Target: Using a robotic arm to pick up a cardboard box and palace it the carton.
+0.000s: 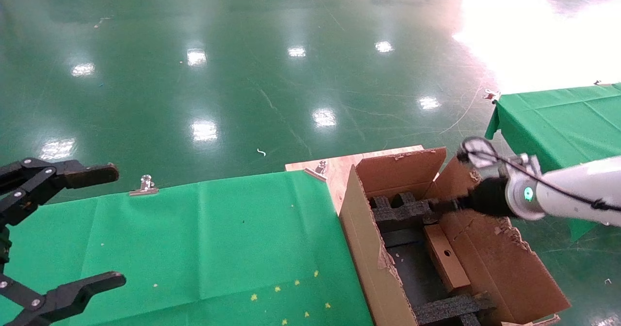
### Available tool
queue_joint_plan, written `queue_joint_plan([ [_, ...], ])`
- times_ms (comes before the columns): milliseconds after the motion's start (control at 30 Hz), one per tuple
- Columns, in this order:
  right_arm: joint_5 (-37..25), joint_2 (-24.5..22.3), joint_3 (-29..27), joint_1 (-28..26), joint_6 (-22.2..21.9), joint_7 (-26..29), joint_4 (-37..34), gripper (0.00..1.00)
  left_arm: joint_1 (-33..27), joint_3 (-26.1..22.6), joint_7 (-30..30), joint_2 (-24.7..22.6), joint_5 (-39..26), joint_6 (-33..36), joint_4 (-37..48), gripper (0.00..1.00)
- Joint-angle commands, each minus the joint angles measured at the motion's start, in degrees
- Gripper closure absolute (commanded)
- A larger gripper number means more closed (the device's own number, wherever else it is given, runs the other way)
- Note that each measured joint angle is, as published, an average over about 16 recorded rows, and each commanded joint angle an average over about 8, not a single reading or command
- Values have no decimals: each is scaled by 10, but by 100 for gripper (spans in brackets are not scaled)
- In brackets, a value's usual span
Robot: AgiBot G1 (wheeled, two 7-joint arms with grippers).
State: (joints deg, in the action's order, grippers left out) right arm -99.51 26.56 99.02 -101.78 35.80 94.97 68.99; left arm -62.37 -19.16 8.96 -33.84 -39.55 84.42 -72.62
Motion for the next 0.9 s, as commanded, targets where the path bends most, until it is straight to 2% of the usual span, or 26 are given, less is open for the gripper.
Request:
queue_joint_plan([
  [33,-3,-6,-7,-15,-2,-1,17,0,0,0,0,0,0,0,0,0],
  [267,31,-12,-37,-55,-10,-41,77,0,0,0,0,0,0,0,0,0],
  [600,216,-8,-95,-84,28,-194,92,0,0,0,0,0,0,0,0,0],
  [767,251,-10,-107,-88,40,-211,94,0,0,0,0,0,0,0,0,0],
  [900,241,-9,-104,-84,38,-204,92,0,0,0,0,0,0,0,0,0],
])
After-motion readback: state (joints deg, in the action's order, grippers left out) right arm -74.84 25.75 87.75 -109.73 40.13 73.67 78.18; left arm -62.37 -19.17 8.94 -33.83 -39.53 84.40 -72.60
